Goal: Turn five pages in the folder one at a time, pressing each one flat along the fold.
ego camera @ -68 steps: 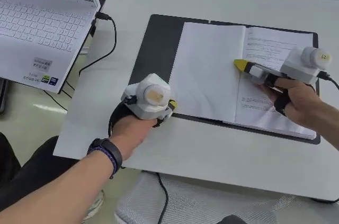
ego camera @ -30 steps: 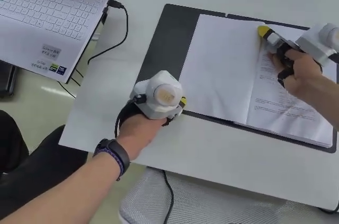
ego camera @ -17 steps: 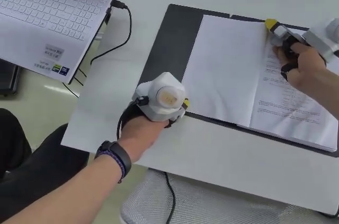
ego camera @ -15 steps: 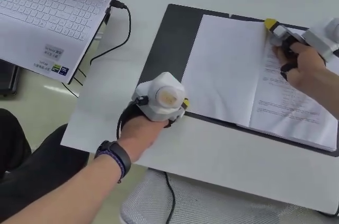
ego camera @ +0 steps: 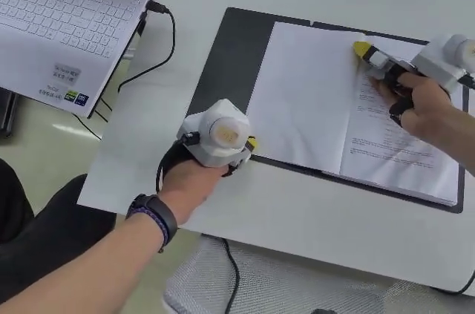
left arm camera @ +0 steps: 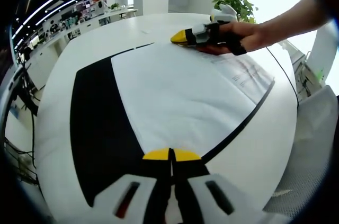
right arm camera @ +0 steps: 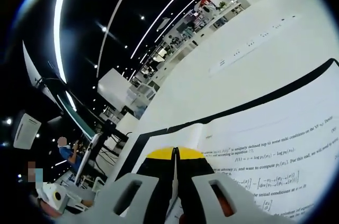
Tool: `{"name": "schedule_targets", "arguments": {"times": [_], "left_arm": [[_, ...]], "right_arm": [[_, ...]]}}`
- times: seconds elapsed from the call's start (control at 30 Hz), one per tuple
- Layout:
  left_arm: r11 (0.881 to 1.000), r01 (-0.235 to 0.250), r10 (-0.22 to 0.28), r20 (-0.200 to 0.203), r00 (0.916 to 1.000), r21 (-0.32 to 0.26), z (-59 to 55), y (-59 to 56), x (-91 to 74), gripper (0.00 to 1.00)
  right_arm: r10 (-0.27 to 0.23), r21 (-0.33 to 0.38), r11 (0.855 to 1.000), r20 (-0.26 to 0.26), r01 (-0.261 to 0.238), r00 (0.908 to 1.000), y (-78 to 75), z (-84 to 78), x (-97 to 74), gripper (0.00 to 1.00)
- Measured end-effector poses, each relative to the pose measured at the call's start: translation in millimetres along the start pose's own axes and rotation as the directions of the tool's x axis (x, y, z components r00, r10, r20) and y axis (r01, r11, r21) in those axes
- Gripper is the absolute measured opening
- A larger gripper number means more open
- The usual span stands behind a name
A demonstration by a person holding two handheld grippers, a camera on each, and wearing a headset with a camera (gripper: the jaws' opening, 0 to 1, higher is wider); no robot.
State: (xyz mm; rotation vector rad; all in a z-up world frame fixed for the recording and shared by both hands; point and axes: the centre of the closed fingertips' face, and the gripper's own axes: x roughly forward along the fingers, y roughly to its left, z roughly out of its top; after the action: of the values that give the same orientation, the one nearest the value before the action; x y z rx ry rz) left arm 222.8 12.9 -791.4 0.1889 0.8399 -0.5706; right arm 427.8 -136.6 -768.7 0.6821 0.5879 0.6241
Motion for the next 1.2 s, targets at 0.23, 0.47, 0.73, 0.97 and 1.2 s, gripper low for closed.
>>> {"name": "schedule_targets", "arguments": {"times": [0.23, 0.47, 0.73, 0.97, 1.2], "left_arm": [[1.000, 0.000, 0.000, 0.001, 1.0000, 0.000, 0.0, 0.2, 0.0, 0.00], [1.000, 0.002, -0.002, 0.008, 1.0000, -0.012, -0.1, 0.4, -0.4, 0.00], [1.000, 0.004, -0.004, 0.012, 0.9999, -0.011, -0.7, 1.0, 0.1, 0.00], [1.000, 0.006, -0.006, 0.007, 1.0000, -0.001, -0.7, 0.4, 0.0, 0.00], [1.000, 0.003, -0.003, 0.013, 0.9999, -0.001, -0.6, 0.8, 0.2, 0.00]], "right_arm": [[0.031, -0.014, 0.999, -0.031, -0.031, 0.9990, 10.0, -18.0, -12.9, 0.00], [0.065, -0.019, 0.998, -0.050, -0.066, 0.9966, 17.0, -31.9, -23.9, 0.00], [0.107, -0.020, 0.994, -0.090, -0.109, 0.9902, 38.4, -56.6, -43.4, 0.00], [0.136, 0.007, 0.991, -0.087, -0.136, 0.9869, 55.5, -76.8, -61.4, 0.00], [0.165, -0.007, 0.986, -0.136, -0.168, 0.9769, 68.8, -99.1, -80.6, 0.00]]}}
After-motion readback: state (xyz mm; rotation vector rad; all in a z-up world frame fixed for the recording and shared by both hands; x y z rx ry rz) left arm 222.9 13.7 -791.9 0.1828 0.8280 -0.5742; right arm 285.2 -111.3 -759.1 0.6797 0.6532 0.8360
